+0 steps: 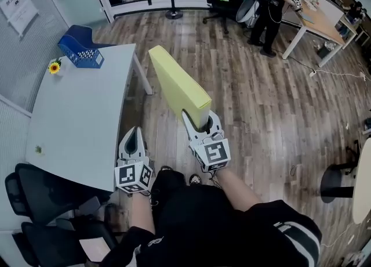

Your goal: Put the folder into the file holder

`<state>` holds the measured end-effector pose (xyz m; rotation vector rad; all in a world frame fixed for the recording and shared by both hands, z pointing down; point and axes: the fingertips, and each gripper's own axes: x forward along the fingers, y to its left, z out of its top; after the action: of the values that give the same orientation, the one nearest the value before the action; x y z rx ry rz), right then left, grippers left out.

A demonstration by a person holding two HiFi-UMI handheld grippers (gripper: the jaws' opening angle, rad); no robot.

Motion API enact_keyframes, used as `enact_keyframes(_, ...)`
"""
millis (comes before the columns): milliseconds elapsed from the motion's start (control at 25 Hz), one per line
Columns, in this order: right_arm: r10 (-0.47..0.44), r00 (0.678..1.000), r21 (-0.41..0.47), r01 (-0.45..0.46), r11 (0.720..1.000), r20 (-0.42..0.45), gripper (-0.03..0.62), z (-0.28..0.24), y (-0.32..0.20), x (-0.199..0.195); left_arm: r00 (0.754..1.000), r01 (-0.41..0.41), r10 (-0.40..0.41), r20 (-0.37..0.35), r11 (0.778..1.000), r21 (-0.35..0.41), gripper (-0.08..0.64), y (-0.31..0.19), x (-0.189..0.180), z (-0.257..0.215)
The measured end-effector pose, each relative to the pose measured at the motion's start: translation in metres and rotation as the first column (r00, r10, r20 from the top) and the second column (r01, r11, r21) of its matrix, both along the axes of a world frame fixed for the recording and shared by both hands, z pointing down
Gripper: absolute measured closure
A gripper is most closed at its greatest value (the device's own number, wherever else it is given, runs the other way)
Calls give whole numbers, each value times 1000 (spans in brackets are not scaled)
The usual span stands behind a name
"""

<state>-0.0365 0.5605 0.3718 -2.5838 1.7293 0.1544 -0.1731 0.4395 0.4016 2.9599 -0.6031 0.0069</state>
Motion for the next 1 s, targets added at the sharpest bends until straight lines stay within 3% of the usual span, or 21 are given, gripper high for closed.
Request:
enact_keyframes(160,-6,1000,19,6,1000,-2,440,-2,-13,11,1000,-17,16,27,999,38,555,-5,11,2)
enact_keyframes(440,-17,999,4,17,1000,-41,440,-5,-47,44,1000,-14,13,28,1000,6,555,-46,50,17)
enact_keyframes(800,-39,998,-7,38,999,-51,440,-5,-140,94,1000,1,-1,-3,1000,2,555,-143,97,11)
enact_keyframes(1000,-61,998,-18,61,998,0,440,1,-193,114,1000,18,-18,13,1000,-5,555,-194,115,10)
